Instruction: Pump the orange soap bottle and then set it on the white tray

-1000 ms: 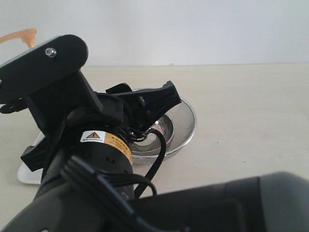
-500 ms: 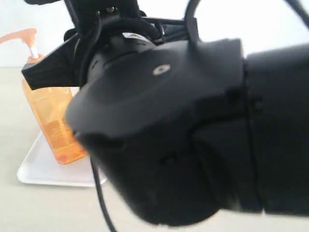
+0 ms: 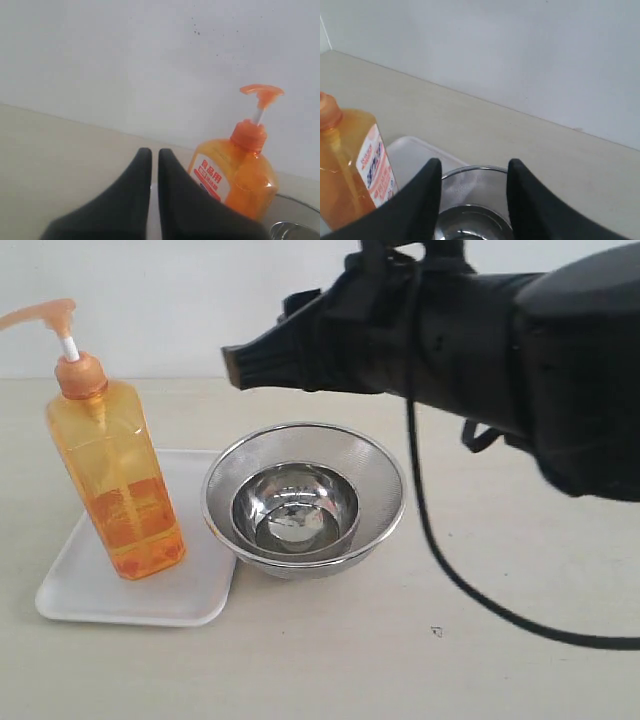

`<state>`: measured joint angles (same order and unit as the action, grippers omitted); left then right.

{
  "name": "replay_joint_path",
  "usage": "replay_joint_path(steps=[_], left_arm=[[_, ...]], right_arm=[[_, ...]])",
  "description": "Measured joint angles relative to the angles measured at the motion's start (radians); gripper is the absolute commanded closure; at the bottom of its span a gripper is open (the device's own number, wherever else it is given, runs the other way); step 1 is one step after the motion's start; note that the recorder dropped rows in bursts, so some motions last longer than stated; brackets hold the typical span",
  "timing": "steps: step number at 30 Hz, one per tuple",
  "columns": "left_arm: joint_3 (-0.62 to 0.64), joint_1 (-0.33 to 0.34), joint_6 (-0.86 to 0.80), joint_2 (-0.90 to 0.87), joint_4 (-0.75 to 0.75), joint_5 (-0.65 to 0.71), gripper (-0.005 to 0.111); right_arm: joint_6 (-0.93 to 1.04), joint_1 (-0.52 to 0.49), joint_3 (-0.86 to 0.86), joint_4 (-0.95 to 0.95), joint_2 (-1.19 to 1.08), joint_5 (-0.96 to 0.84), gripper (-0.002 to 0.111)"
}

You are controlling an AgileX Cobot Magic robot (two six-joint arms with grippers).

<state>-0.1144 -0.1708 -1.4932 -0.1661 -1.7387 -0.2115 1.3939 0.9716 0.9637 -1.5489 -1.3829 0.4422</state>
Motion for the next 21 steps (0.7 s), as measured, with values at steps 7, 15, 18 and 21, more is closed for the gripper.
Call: replay_joint_path(steps=[7, 15, 18, 21], left_arm=[[0.000, 0.000, 0.000, 0.000, 0.000, 0.000, 0.102], [0.000, 0.000, 0.000, 0.000, 0.000, 0.000, 0.102], [0.000, 0.000, 0.000, 0.000, 0.000, 0.000, 0.102], [0.000, 0.000, 0.000, 0.000, 0.000, 0.000, 0.102]], right_arm=[[-0.009, -0.214, -0.151, 0.006, 0.149, -0.243, 0.070], [-0.008, -0.454, -0.352, 0.008, 0.401, -0.413, 0.070], [-0.008, -0.526, -0.443, 0.008, 0.517, -0.427, 0.070], [-0.011, -0.596, -0.530, 0.008, 0.646, -0.429, 0.070]])
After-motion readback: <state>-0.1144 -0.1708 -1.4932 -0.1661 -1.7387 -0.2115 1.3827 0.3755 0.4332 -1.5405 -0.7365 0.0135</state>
